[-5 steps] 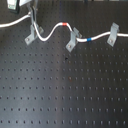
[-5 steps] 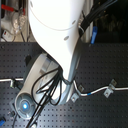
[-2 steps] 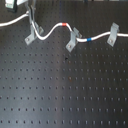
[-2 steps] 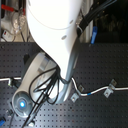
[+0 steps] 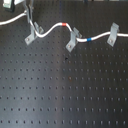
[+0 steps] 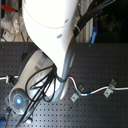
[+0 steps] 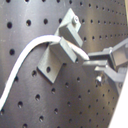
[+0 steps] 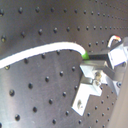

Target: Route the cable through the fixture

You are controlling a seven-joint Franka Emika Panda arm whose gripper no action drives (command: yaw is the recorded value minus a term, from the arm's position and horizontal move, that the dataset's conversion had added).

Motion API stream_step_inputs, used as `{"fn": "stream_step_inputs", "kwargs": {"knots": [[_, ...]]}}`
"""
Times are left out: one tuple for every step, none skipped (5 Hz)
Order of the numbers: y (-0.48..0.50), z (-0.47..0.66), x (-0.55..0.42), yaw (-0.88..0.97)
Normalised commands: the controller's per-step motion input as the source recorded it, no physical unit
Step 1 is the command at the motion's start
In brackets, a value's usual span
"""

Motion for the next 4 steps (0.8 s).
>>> {"fn": "stream_step_inputs", "kwargs": {"knots": [[-0.046,0.03,-0.412,0.01],[0.000,0.01,0.001,0.00],[-0.013,0.56,-0.055,0.00],[-0.110,0.37,-0.154,0.01]]}}
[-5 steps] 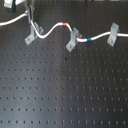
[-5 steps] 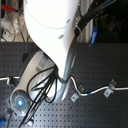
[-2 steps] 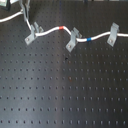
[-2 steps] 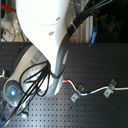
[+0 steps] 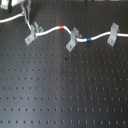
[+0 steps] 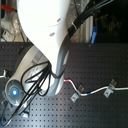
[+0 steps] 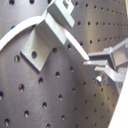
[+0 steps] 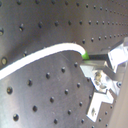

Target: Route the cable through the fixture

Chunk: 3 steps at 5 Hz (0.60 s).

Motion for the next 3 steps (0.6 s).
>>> {"fn": "stream_step_inputs", "kwargs": {"knots": [[-0.256,0.21,-0.047,0.00],[-0.017,0.15,0.196,0.00],[-0.062,0.36,0.191,0.00]]}}
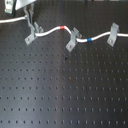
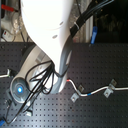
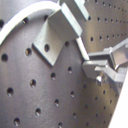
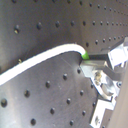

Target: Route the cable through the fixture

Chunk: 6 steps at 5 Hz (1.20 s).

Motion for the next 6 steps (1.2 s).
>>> {"fn": "stream_step_inputs", "kwargs": {"knots": [[-0.187,-0.09,0.121,0.02],[-0.366,-0.20,0.236,0.12],[-0.417,-0.15,0.175,0.21],[-0.443,-0.20,-0.091,0.27],[-0.426,-0.26,-0.268,0.28],[-0.290,-0.09,-0.280,0.17]]}}
